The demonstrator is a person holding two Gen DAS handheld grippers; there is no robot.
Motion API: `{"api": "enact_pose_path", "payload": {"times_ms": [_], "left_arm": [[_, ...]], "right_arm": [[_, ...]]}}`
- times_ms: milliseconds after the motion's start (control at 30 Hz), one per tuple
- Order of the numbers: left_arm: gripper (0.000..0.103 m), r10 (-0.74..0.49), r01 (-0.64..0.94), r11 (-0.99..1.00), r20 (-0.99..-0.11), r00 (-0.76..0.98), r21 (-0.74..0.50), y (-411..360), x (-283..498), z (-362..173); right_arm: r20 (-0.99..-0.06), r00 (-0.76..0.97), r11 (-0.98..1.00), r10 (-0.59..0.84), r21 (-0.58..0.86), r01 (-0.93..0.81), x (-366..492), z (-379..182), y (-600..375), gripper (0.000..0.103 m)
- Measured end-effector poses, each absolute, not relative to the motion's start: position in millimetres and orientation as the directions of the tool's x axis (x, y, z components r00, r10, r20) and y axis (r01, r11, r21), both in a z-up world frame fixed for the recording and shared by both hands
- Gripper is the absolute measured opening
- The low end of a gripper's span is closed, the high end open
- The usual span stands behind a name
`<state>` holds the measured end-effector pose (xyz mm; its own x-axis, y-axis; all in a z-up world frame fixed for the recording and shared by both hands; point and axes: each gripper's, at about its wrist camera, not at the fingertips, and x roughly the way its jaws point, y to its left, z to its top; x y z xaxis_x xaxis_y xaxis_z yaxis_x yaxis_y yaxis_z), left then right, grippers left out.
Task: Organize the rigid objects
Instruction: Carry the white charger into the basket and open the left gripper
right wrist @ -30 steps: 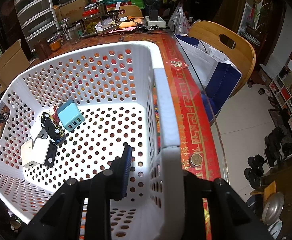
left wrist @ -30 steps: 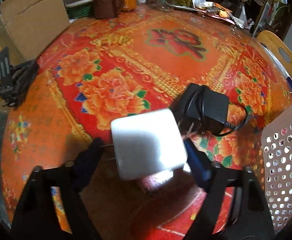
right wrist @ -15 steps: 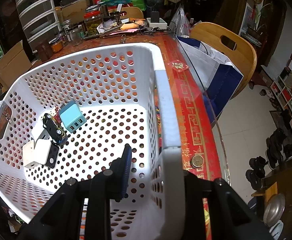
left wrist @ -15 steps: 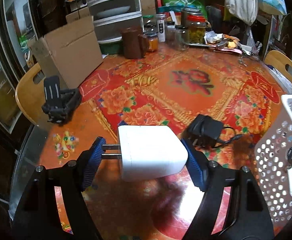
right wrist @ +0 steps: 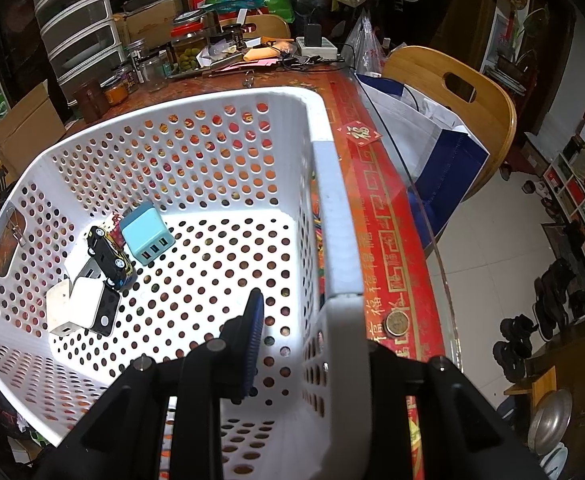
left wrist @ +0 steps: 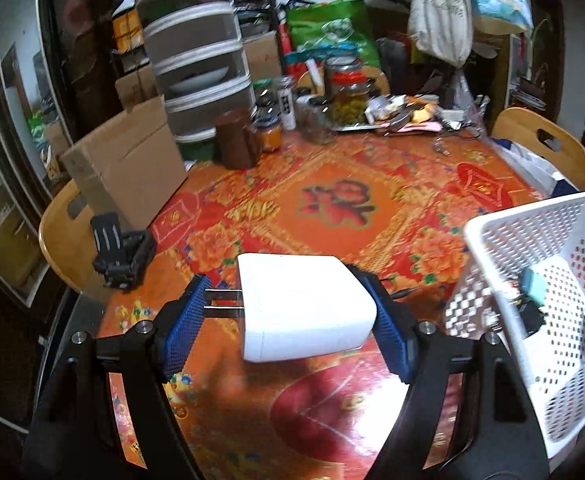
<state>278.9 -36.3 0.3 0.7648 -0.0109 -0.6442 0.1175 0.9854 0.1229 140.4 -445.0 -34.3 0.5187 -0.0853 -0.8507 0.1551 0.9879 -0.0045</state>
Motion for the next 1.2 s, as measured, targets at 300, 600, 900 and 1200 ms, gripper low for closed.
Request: {"api": "enact_pose_path", "payload": {"times_ms": [300, 600, 900, 1200], "left_arm": [[0.075, -0.104, 0.25, 0.953, -0.589, 0.802, 0.173, -109.8, 248.4, 51.7], [0.075, -0.041, 0.398, 0.841, -0.691, 0.722, 0.366, -220.2, 259.7, 30.6], [0.075, 0.132, 0.5, 0.702, -0.782, 0.609, 0.507, -281.2, 289.0, -32.6], [0.075, 0.2, 0.556, 0.617, -0.794, 0.575, 0.558, -305.7, 292.7, -62.2]], "right_arm": [[-0.851, 0.519, 0.988, -0.086, -0.004, 0.156, 140.1, -34.3, -445.0, 0.028], [-0.852, 0.517, 0.988, -0.086, -0.005, 0.155, 140.4, -34.4, -443.9, 0.028], [-0.851, 0.519, 0.988, -0.082, -0.003, 0.153, 140.1, -34.2, -441.2, 0.028], [-0.85, 0.521, 0.989, -0.076, 0.002, 0.147, 139.8, -35.0, -439.7, 0.028]]}}
